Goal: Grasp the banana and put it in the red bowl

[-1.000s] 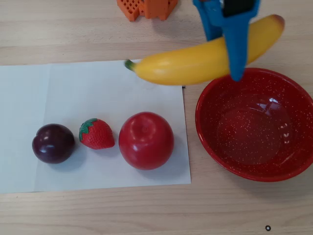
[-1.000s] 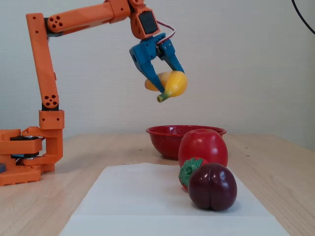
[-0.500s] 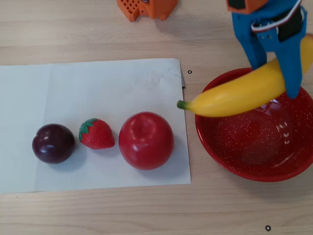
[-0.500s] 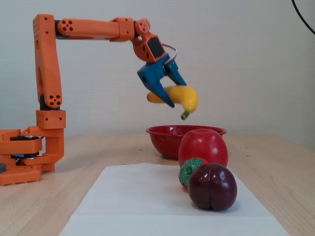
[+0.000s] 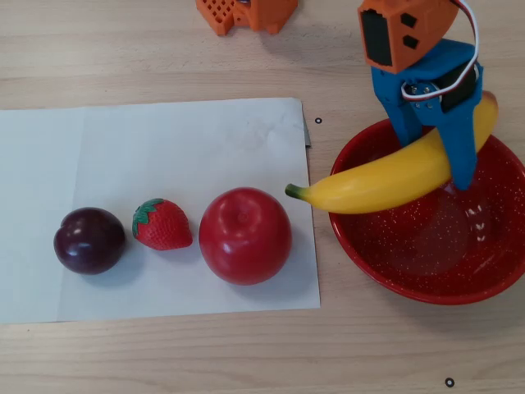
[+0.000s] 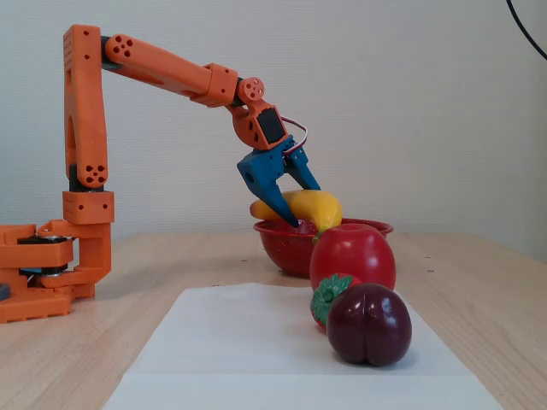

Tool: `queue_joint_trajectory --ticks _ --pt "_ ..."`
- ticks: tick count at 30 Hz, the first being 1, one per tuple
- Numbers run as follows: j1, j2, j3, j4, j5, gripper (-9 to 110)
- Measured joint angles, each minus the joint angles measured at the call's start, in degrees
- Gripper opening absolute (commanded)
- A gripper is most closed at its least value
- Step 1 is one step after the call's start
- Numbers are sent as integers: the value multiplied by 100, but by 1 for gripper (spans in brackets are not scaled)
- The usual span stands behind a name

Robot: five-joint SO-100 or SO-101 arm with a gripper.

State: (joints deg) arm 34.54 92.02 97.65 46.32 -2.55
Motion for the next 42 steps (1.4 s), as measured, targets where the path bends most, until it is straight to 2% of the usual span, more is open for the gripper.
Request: queue_joint_trajectory --ticks 8,13,19,28,36,42 --pt "0 -62 -413 703 -290 39" --pt "9 -88 -1450 1494 -466 25" --pt "-246 -88 -2566 2646 -554 0" --pt "-624 360 -3190 3823 -580 0" --pt "-1380 1538 -3173 4140 -457 0" --pt "-1951 2988 -1942 3876 -343 0"
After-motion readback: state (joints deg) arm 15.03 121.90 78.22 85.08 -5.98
